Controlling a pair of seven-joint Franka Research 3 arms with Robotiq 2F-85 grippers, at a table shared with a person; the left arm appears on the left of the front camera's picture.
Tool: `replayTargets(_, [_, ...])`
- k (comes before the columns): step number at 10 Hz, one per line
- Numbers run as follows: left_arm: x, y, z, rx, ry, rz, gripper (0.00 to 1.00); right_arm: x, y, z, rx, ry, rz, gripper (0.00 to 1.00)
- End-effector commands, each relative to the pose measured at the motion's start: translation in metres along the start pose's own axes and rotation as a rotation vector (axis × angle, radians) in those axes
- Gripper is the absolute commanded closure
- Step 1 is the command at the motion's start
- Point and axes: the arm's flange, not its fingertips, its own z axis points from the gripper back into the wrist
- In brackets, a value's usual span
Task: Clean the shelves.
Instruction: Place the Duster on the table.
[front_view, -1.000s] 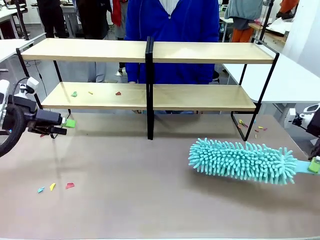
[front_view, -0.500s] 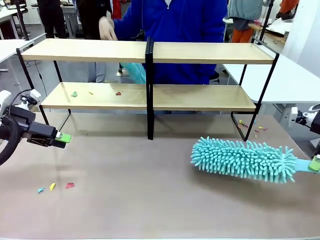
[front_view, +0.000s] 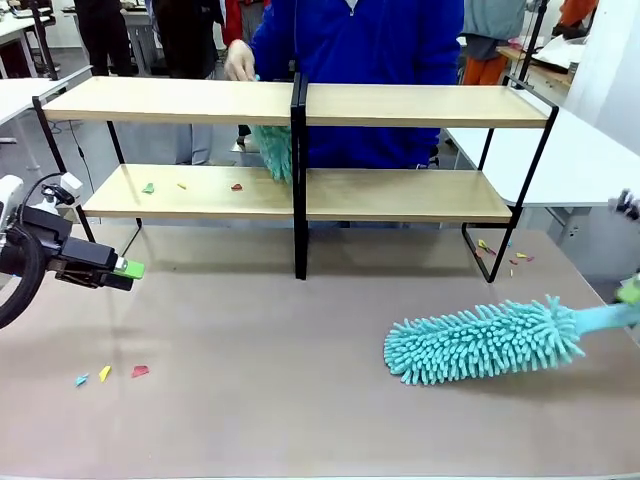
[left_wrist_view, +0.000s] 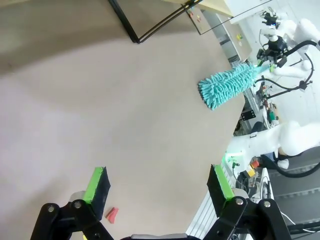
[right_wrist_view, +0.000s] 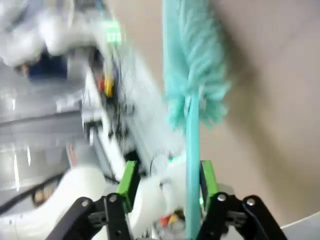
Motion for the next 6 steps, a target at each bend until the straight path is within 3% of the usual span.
replayTargets(1, [-0.001, 0.0, -0.002, -0.02, -0.027, -0.017, 0.0, -0.013, 0.015, 0.016, -0.12, -0.605, 0.039, 0.0])
replayTargets(2, [-0.001, 0.0, -0.002, -0.02, -0.027, -0.017, 0.0, -0.02, 0.024, 0.027, 0.049, -0.643, 0.053, 0.0])
replayTargets(5, [-0.001, 0.0, -0.002, -0.02, -0.027, -0.017, 0.0, -0.055, 0.052, 0.056, 0.303, -0.853, 0.097, 0.0])
replayTargets(6, [-0.001, 0.0, -0.002, -0.02, -0.027, -0.017, 0.0, -0.062, 0.06, 0.056, 0.423, -0.822, 0.089, 0.0])
